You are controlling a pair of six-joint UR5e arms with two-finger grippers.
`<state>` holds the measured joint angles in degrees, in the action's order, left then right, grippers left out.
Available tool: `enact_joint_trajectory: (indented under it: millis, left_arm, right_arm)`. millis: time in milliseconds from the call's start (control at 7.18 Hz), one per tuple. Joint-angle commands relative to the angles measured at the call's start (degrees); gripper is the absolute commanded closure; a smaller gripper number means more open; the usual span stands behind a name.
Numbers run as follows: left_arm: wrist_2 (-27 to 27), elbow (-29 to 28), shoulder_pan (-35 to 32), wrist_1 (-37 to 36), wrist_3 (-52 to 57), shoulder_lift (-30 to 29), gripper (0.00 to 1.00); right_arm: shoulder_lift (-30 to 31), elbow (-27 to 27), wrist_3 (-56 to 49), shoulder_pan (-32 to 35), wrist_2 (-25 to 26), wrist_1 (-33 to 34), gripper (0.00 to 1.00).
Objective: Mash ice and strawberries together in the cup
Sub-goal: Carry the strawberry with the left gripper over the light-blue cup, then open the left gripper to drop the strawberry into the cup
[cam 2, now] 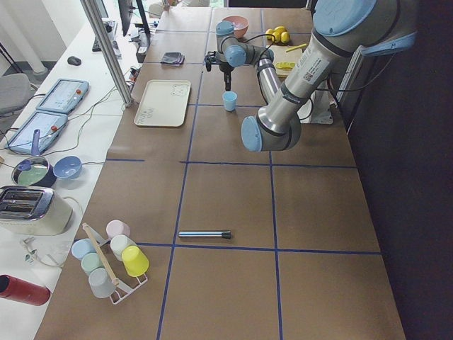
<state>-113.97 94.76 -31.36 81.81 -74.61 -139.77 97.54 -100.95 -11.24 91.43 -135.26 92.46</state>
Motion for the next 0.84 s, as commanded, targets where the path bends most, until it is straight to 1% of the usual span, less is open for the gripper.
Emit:
enact_joint_trajectory:
  millis: [0,139,557,697]
  left_arm:
    - [2.2,-0.2,0.3,0.2,0.2,0.0,0.01]
    - [4.2,-0.3,0.4,0.2,-0.2,-0.1,0.0]
    - [3.8,0.9,0.3,-0.3,0.7,0.3,0.0]
    - [3.8,3.5,0.1,-0.8,4.3,4.1,0.0]
  right_arm:
    - [0.1,0.0,0.0,0.0,0.0,0.0,0.0]
    - [0.1,0.0,0.0,0.0,0.0,0.0,0.0]
    - [0.1,0.0,0.0,0.0,0.0,0.0,0.0]
    - [0.1,0.0,-0.1,0.0,0.0,0.0,0.0]
